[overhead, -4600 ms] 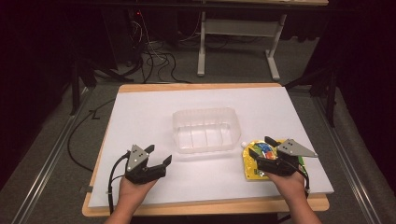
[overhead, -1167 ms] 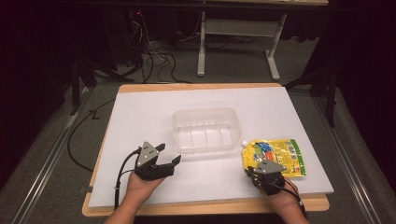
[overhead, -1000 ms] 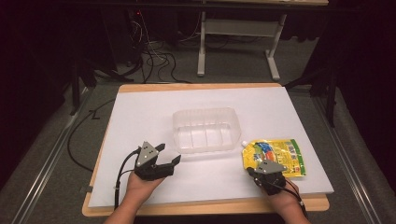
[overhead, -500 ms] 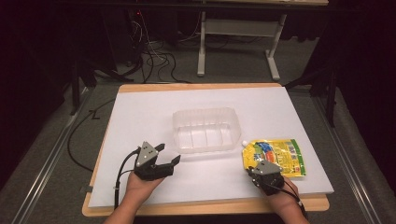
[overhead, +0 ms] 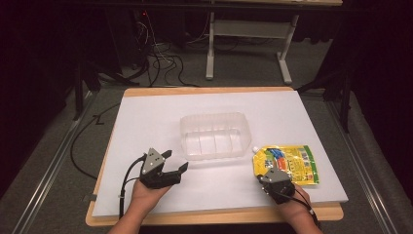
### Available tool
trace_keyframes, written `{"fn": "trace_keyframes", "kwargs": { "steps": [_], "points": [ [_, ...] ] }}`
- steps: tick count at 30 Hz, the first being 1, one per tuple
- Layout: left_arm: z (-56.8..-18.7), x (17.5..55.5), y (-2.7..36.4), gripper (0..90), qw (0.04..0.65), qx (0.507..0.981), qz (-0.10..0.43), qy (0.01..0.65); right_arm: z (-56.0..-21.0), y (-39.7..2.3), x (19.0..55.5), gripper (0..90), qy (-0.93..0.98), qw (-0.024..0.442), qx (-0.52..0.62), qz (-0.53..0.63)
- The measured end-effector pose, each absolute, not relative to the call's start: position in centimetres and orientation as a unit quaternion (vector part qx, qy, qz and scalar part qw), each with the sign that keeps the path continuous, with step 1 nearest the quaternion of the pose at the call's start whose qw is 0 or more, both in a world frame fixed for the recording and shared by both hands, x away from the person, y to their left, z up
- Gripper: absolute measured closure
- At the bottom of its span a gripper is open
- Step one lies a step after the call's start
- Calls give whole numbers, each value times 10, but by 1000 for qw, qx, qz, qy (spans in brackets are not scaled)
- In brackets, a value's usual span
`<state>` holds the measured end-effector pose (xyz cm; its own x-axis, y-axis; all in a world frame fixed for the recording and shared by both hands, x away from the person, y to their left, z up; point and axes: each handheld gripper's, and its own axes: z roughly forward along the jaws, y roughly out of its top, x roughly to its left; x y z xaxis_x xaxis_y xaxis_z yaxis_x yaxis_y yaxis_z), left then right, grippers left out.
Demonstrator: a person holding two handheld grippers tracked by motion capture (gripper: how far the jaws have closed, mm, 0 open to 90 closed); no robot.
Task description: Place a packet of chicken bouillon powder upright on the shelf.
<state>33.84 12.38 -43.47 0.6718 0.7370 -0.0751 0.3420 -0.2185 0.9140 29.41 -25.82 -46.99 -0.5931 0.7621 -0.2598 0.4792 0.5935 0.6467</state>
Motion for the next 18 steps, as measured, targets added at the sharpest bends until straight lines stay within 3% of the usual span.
{"fn": "trace_keyframes", "kwargs": {
  "steps": [9, 18],
  "points": [
    [-434, 338, 127, 261, 516, 754, 193, 359, -453, -280, 298, 900, 807, 240, 411, 350],
    [-433, 338, 129, 261, 517, 750, 193, 364, -403, -301, 304, 900, 748, 300, 419, 419]
  ]
}}
